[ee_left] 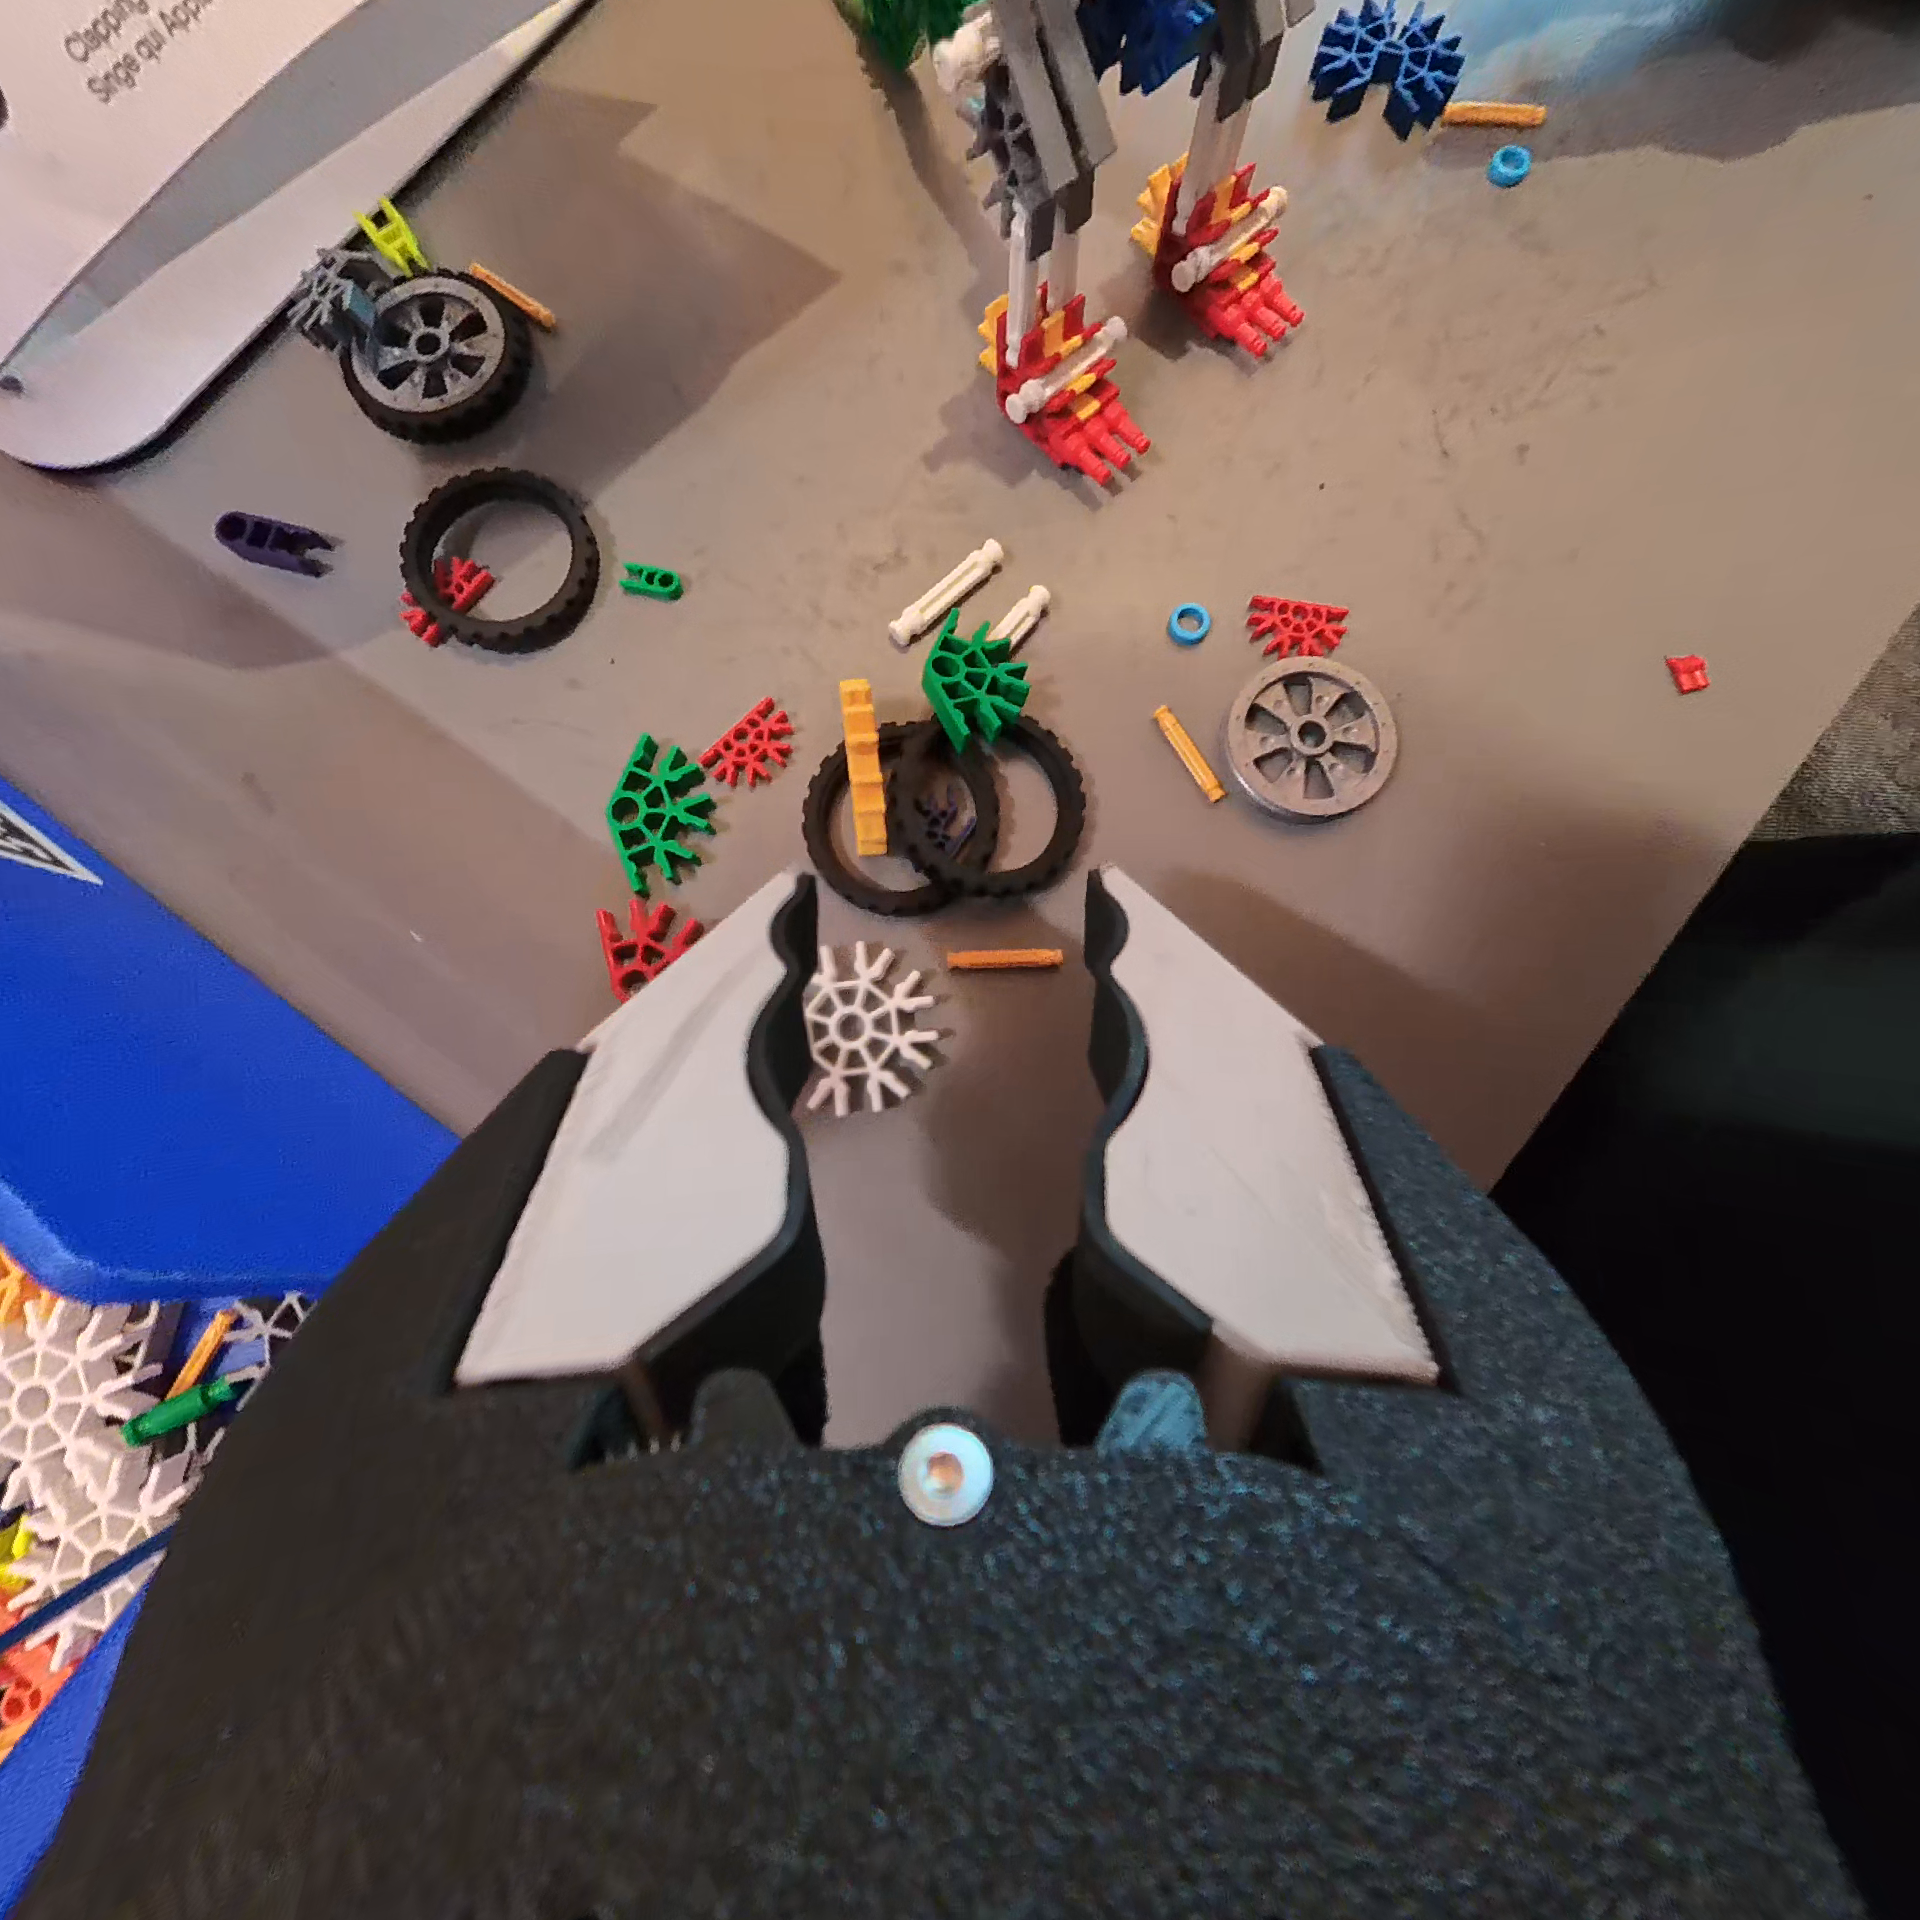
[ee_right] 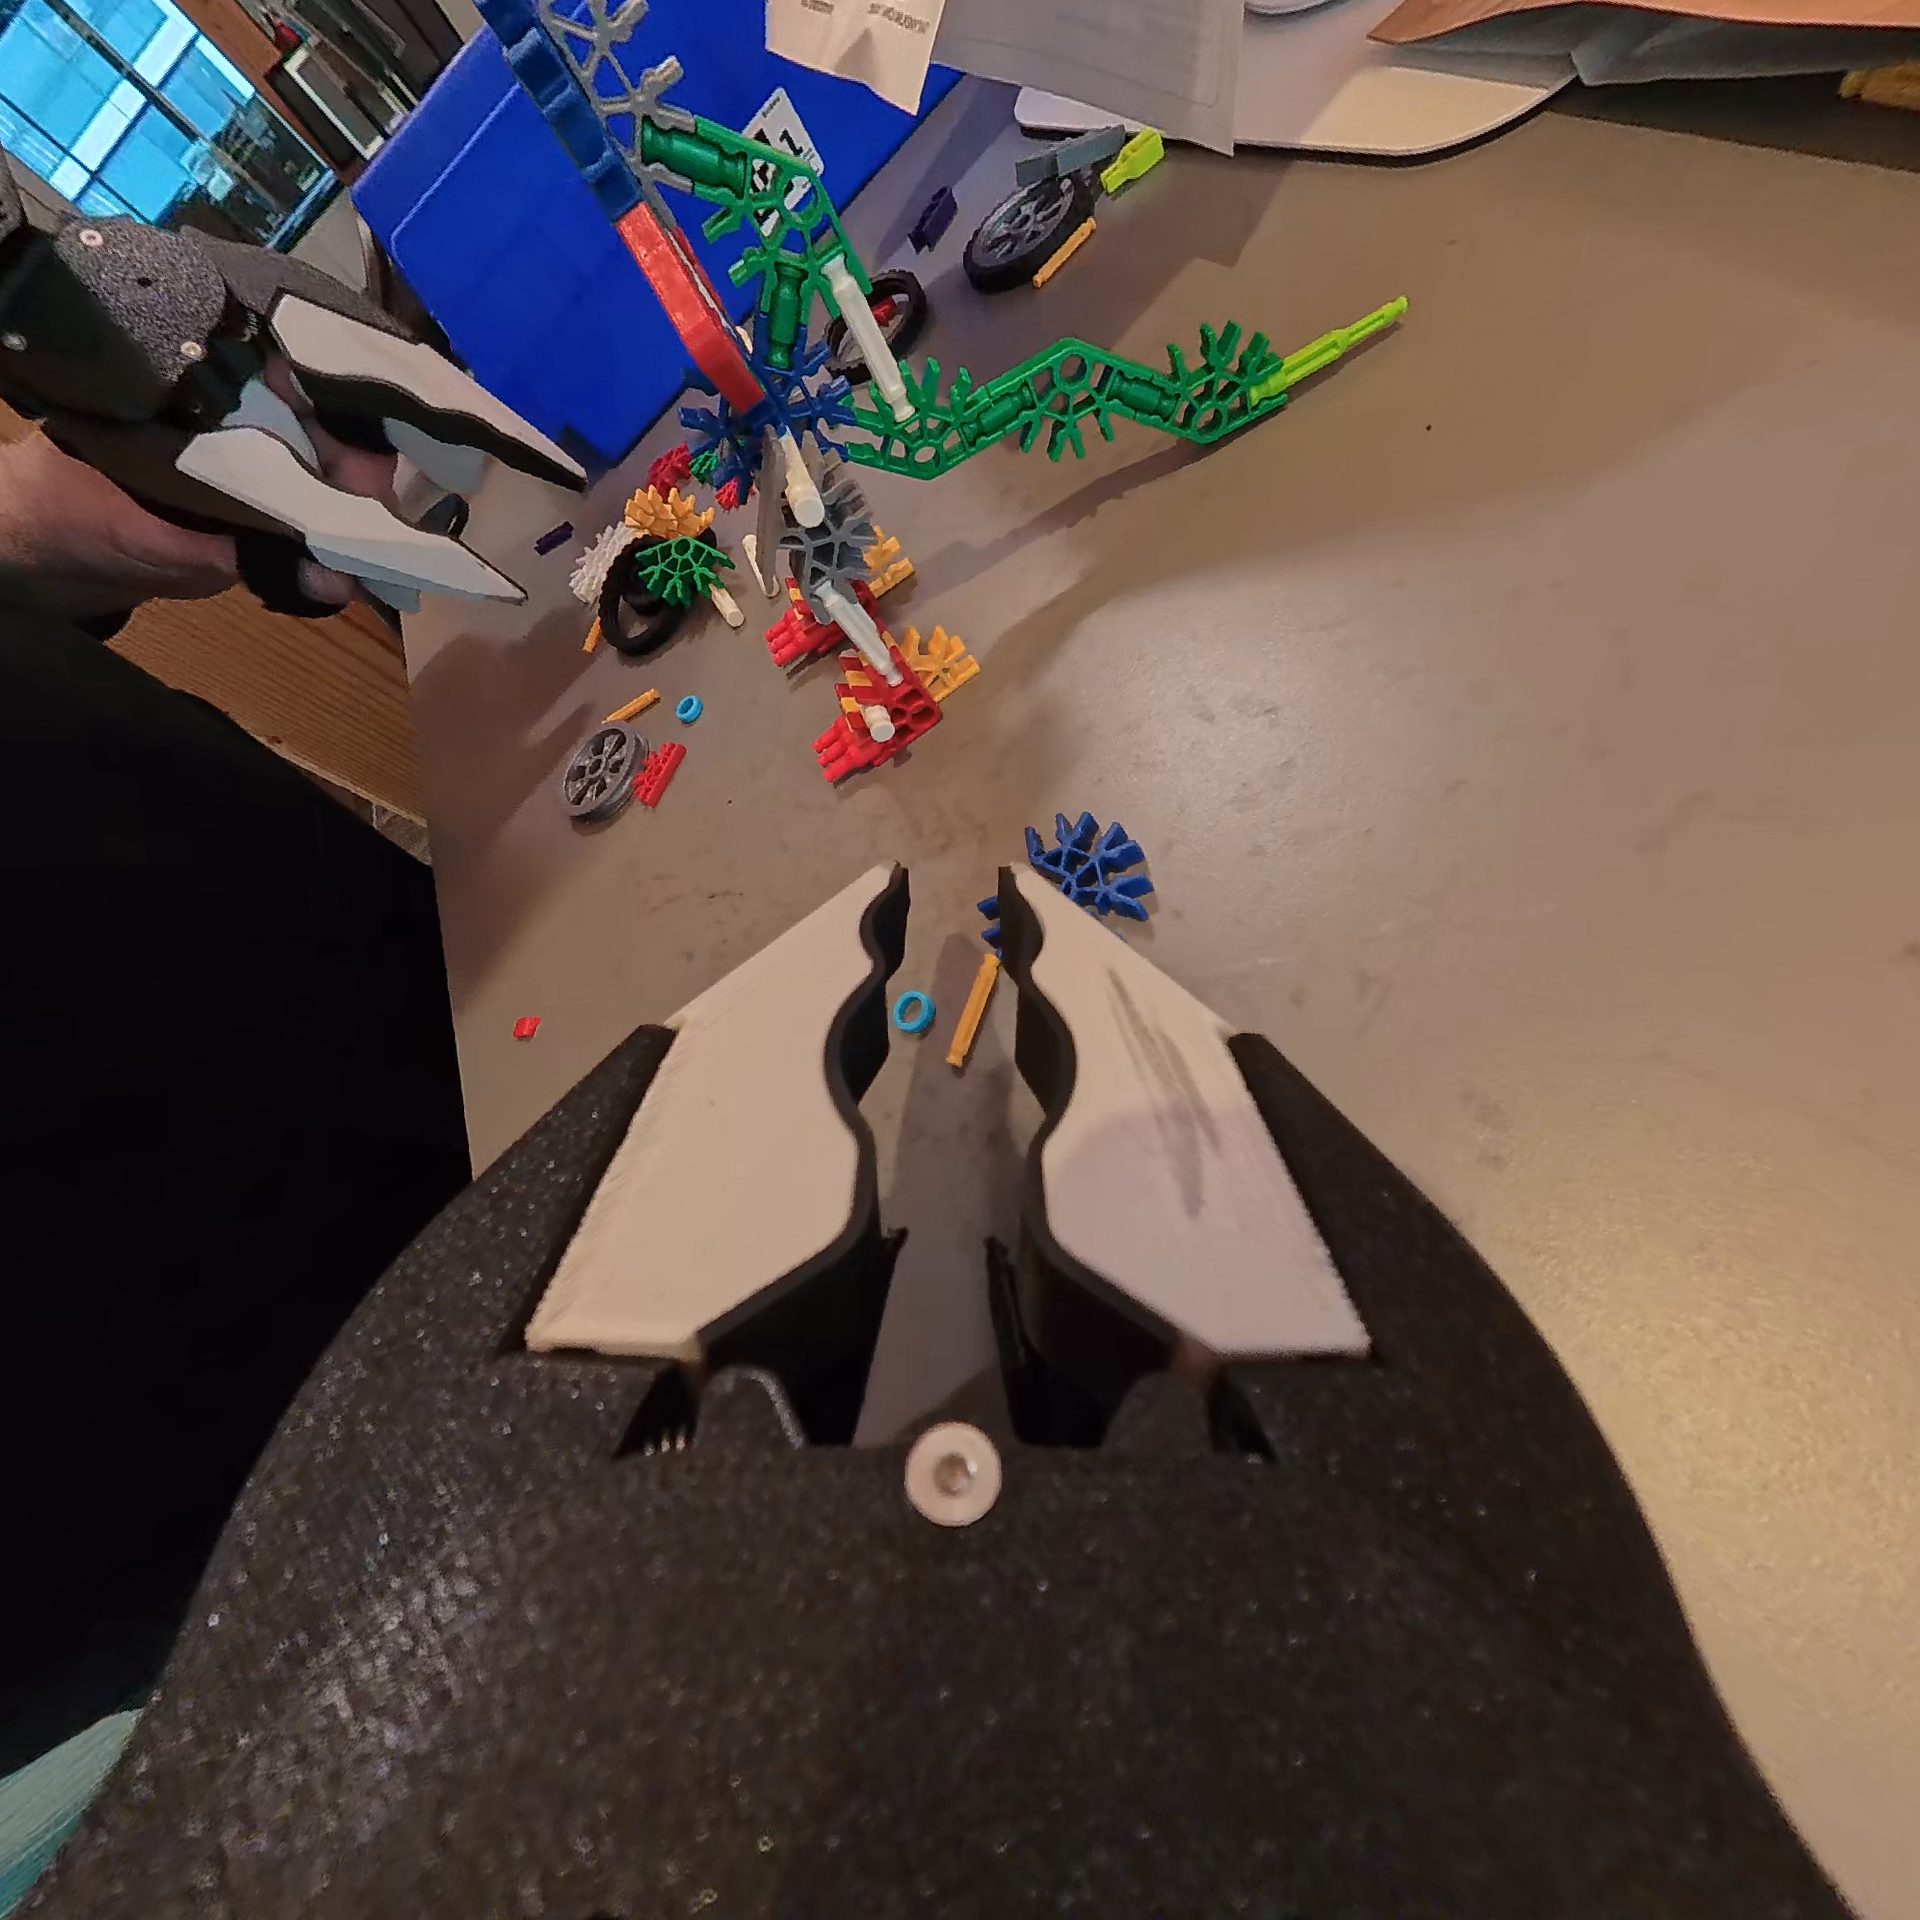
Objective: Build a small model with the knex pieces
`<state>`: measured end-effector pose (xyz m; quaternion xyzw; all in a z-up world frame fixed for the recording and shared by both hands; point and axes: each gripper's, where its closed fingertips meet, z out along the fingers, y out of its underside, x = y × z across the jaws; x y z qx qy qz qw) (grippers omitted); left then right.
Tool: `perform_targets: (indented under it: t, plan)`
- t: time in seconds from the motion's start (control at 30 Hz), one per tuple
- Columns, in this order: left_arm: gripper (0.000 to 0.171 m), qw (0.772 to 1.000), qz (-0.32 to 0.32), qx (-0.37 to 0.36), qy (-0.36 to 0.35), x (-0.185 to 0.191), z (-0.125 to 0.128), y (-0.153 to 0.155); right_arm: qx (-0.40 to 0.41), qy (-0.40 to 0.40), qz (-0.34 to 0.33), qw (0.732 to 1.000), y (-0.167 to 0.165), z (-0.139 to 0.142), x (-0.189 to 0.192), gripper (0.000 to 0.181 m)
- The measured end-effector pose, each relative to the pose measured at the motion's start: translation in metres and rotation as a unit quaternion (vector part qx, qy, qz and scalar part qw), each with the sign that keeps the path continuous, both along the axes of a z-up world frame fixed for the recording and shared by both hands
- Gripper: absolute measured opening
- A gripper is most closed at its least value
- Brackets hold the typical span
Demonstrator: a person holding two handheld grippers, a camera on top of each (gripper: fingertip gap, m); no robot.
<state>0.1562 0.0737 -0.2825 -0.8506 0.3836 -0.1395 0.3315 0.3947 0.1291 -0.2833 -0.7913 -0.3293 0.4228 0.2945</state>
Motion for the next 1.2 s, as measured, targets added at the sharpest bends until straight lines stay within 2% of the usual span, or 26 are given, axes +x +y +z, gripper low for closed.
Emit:
perform_targets:
  t: [0.4, 0.8, 1.2]
  plan:
    - [0.057, 1.000, -0.004, 0.004, -0.008, 0.014, -0.001, 0.016, -0.009, -0.013, 0.012, 1.000, -0.002, -0.005, -0.002, 0.016]
    - [0.057, 1.000, -0.014, 0.008, -0.011, 0.024, -0.001, 0.035, -0.025, -0.017, 0.035, 0.999, -0.002, -0.008, -0.004, 0.016]
    - [0.057, 1.000, -0.017, 0.003, -0.010, 0.026, -0.004, 0.041, -0.033, -0.016, 0.047, 0.998, -0.001, -0.009, -0.005, 0.016]
